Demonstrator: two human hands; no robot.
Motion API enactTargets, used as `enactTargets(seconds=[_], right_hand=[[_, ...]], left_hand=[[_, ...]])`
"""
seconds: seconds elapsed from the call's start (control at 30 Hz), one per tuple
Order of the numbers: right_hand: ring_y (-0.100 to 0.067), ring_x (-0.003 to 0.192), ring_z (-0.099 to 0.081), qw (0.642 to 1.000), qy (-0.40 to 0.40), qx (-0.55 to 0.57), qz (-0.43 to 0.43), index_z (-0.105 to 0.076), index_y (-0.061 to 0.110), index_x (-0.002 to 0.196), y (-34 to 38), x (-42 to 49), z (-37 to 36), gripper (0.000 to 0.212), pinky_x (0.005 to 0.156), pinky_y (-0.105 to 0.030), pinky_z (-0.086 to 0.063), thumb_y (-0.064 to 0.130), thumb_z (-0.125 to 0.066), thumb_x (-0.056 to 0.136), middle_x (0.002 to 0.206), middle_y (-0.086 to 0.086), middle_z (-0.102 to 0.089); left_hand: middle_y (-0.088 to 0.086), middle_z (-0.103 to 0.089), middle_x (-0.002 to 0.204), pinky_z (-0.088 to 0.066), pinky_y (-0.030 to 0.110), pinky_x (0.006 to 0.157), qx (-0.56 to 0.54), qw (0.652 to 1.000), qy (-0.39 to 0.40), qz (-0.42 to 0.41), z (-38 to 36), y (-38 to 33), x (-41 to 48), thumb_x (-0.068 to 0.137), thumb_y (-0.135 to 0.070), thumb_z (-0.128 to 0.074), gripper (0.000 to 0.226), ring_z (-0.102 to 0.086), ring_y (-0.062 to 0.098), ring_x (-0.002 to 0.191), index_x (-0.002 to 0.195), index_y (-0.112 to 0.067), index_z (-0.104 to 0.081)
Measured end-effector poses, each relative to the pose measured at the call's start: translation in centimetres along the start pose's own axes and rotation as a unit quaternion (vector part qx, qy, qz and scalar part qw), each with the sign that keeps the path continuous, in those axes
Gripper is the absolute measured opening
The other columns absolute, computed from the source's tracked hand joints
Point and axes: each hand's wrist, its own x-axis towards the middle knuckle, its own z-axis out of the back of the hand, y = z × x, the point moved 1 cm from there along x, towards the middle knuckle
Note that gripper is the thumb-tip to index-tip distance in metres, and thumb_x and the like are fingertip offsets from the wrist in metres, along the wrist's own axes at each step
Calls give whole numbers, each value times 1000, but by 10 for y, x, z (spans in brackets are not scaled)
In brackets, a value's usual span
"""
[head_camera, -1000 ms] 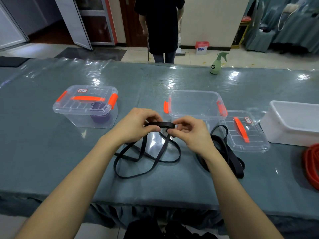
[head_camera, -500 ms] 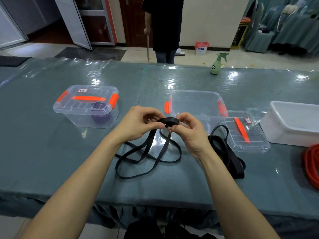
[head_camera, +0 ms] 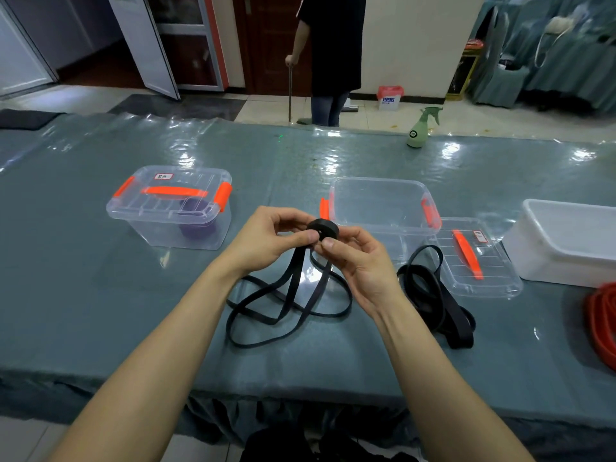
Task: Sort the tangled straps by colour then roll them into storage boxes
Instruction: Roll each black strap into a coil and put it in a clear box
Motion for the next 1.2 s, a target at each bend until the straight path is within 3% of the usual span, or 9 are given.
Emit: enactTargets(seconds=[0.1,0.23,0.37,0.53,0.7,0.87,1.03,1.13,1.2], right_hand=[[-27,93,-81,983,-29,-182,-9,-78,3,101,7,2,5,30,95,-37,-64,2,-94,75,98,-16,-83],[-14,75,-72,908,4,-418,-10,-84,25,100,17,6,11,29,79,-32,-60,25,-100,75,90,-7,-81],[-5,62,-59,879,9,-475,30,-84,28,96,21,8,10,17,67,-23,-51,25,-94,83,71,-2,-71],[-4,64,-66,919,-17,-391,53,-83,19,95,22,2,13,15,68,-15,-53,9,-90,86,71,6,-73],[-4,63,-53,857,20,-508,83,-83,32,98,26,3,9,17,64,-20,-49,25,-93,86,74,-5,-68],[-16,74,-76,930,-16,-359,78,-86,19,98,29,2,12,17,76,-26,-61,14,-94,83,81,0,-81],[-24,78,-78,985,-39,-157,56,-85,6,104,31,4,11,23,80,-27,-62,8,-91,82,92,-17,-83],[-30,88,-73,997,-33,-57,38,-85,7,104,23,7,2,35,89,-34,-62,23,-92,73,99,-23,-80],[-21,94,-73,998,-42,-29,32,-84,8,109,17,8,-1,45,87,-26,-58,31,-91,71,106,-17,-80]], left_hand=[[-4,-84,100,-62,35,98,92,996,6,0,3,-2,-1,95,-16,-85,16,-77,9,99,108,-25,-84],[-5,-80,100,-61,45,94,288,956,45,-32,-2,-11,1,94,-15,-83,19,-75,16,97,112,-19,-84],[-3,-78,102,-58,48,92,369,925,58,-63,-7,-22,5,94,-20,-82,20,-73,22,98,114,-20,-83],[-7,-80,98,-62,38,96,229,973,28,-31,-7,-22,5,93,-16,-86,16,-76,10,95,109,-18,-84],[-6,-82,99,-62,38,97,269,961,43,-39,-12,-21,5,91,-15,-88,21,-77,11,96,111,-20,-84],[-2,-85,93,-64,27,92,81,996,-17,-19,-7,-18,5,80,-11,-97,35,-82,14,91,112,-20,-84],[4,-86,102,-65,33,96,-50,998,-36,4,-13,-4,-3,80,-11,-94,29,-83,21,100,105,-22,-86],[5,-86,106,-62,23,94,-104,994,-33,-16,-23,-4,-2,86,-12,-92,28,-83,19,104,108,-28,-88],[5,-86,108,-61,25,96,-122,991,-46,-16,-27,-5,1,85,-19,-92,26,-82,19,106,108,-29,-88]])
